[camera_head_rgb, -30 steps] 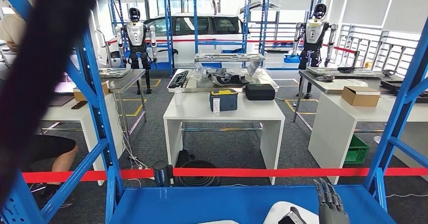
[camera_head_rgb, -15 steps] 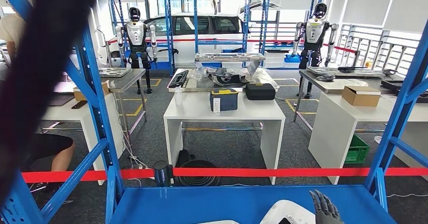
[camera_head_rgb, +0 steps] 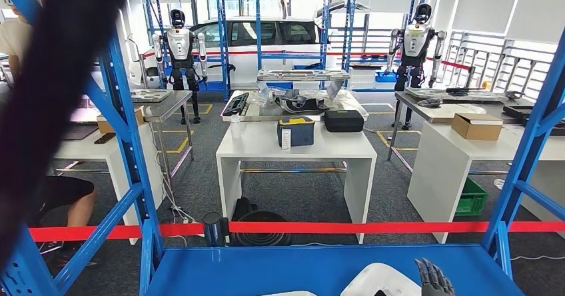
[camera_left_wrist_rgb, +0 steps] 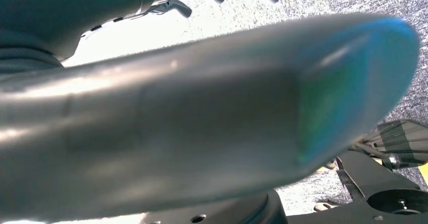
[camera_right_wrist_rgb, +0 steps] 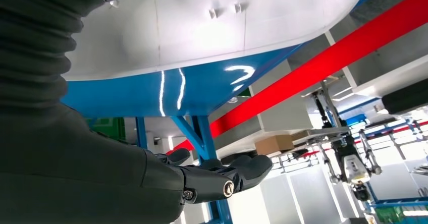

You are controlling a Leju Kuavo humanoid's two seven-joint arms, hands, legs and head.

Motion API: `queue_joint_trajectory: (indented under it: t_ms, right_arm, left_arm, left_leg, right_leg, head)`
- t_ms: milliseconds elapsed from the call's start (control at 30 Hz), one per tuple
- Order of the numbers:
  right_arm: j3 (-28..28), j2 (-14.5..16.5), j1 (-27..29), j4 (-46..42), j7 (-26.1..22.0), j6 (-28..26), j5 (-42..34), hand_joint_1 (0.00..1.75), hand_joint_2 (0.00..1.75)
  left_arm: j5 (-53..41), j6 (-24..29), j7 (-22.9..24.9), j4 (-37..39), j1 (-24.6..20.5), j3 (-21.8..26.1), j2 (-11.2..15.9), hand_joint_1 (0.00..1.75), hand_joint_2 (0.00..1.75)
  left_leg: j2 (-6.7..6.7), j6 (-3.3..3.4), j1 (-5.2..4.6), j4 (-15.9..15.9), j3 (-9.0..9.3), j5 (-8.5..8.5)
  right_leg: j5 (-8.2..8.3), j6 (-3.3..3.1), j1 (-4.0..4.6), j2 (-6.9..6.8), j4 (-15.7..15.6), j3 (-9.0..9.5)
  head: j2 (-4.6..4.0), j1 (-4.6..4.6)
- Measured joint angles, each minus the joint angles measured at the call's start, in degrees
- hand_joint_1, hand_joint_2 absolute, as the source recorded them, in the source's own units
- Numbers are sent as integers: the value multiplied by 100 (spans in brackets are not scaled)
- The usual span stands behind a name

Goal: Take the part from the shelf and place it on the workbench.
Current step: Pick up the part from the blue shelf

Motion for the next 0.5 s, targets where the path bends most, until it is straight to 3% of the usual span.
queue_joint_trajectory:
  t_ms: [133,200,267,333,367,400,433,500]
  right_arm:
    - [-1,0,12,14,39,-1,32,0,175]
    - [-5,0,22,17,40,8,50,0,175]
    - [-11,-1,11,20,45,36,70,0,175]
    - [-29,-3,6,26,53,77,96,0,175]
    - [-39,-3,16,33,57,91,105,0,175]
    - [-48,-3,30,44,57,100,112,0,175]
    - [-52,-3,40,55,56,101,114,0,175]
    - [-73,-3,47,69,56,103,117,0,175]
  left_arm:
    - [-5,-2,-5,0,-1,0,4,0,0]
    - [-6,-4,-8,0,0,0,5,0,0]
    - [-7,-5,-16,-1,-4,0,7,0,0]
    - [-7,-6,-22,-1,-7,0,8,0,0]
    - [-7,-6,-22,-1,-2,0,7,0,0]
    - [-7,-7,-22,0,7,0,7,0,0]
    - [-7,-7,-22,0,16,0,6,0,0]
    - [-9,-8,-23,0,24,0,7,0,0]
  left_leg:
    - [-1,76,-37,-32,-11,-52]
    - [-9,159,-20,-105,68,-93]
    - [-9,226,1,-152,191,-122]
    - [-6,233,3,-156,240,-153]
    - [-8,222,1,-150,256,-173]
    - [-10,205,-1,-143,278,-201]
    - [-11,186,1,-132,307,-234]
    - [-12,131,9,-107,386,-336]
  right_leg:
    - [32,71,-34,1,-2,25]
    - [77,115,-42,-1,109,21]
    - [-61,127,-47,-3,473,-160]
    - [-371,121,-38,-2,1179,-618]
    - [-468,116,-32,-1,1502,-867]
    - [-462,114,-30,-1,1681,-1055]
    - [-326,110,-33,-2,1640,-1134]
    - [194,101,-45,-7,1029,-1011]
  head:
    - [-1,1]
    - [2,1]
    - [3,1]
    - [4,1]
    - [4,2]
    - [5,2]
    - [4,2]
    - [4,1]
